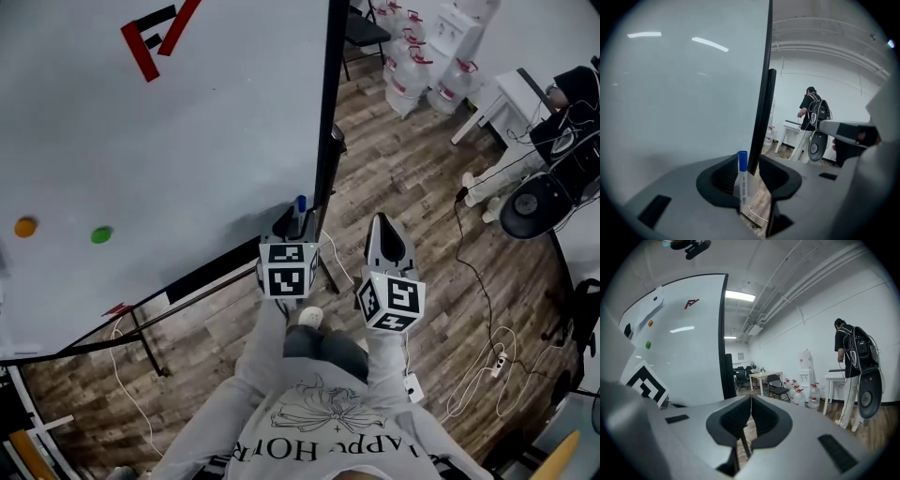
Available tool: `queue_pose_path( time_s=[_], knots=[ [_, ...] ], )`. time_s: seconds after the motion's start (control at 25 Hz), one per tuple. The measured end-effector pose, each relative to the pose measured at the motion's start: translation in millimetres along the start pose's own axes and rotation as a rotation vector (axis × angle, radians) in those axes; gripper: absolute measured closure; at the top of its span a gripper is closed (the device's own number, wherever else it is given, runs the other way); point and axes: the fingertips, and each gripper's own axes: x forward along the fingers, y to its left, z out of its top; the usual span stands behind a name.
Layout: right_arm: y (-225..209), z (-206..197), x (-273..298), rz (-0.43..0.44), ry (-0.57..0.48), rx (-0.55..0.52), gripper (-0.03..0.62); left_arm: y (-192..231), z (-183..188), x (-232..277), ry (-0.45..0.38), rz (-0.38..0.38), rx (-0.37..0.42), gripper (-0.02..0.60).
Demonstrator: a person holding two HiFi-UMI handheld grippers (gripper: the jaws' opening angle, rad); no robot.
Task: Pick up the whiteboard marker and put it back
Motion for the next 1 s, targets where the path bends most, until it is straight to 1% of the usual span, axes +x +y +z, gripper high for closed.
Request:
queue_pose_path(
  time_s=[0.2,0.6,0.72,0.76,0.84,1.0],
  knots=[
    [-1,-10,8,0.006,0.029,0.002,0.589,3,-2,15,0.032,0.000,-0.002,0.462],
    [-15,-14,19,0.019,0.067,-0.011,0.588,10,-9,38,0.095,0.045,-0.036,0.462],
    [-19,-15,22,0.024,0.076,-0.016,0.589,11,-11,41,0.110,0.069,-0.014,0.465],
    [-21,-15,23,0.025,0.078,-0.016,0.588,13,-12,42,0.115,0.081,-0.003,0.474],
    [-24,-15,23,0.026,0.080,-0.018,0.589,15,-13,42,0.124,0.101,0.007,0.513],
    [-27,-16,24,0.032,0.083,-0.017,0.589,16,-13,40,0.122,0.099,-0.006,0.518]
  ],
)
